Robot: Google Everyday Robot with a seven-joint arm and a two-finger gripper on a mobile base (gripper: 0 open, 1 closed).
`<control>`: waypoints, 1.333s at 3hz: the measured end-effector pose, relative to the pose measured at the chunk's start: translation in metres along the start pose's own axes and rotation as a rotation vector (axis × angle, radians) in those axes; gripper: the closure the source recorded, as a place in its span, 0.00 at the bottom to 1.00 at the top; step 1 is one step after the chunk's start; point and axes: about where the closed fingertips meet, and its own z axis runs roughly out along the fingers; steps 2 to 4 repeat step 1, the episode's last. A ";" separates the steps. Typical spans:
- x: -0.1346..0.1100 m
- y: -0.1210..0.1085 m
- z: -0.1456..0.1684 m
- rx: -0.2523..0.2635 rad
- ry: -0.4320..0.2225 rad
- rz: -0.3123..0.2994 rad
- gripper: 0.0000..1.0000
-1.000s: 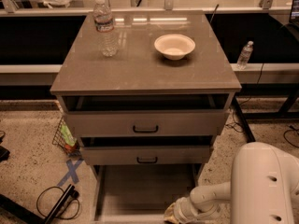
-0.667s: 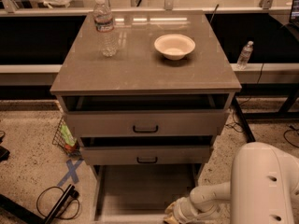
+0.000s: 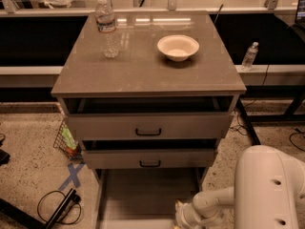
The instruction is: Open bottom drawer
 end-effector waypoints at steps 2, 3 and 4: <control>0.000 0.000 0.000 0.000 0.000 0.000 0.00; 0.000 0.000 0.000 0.000 0.000 0.000 0.00; 0.000 0.000 0.000 0.000 0.000 0.000 0.00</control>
Offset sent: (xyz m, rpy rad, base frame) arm 0.0000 0.0000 0.0000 0.0000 0.0000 0.0000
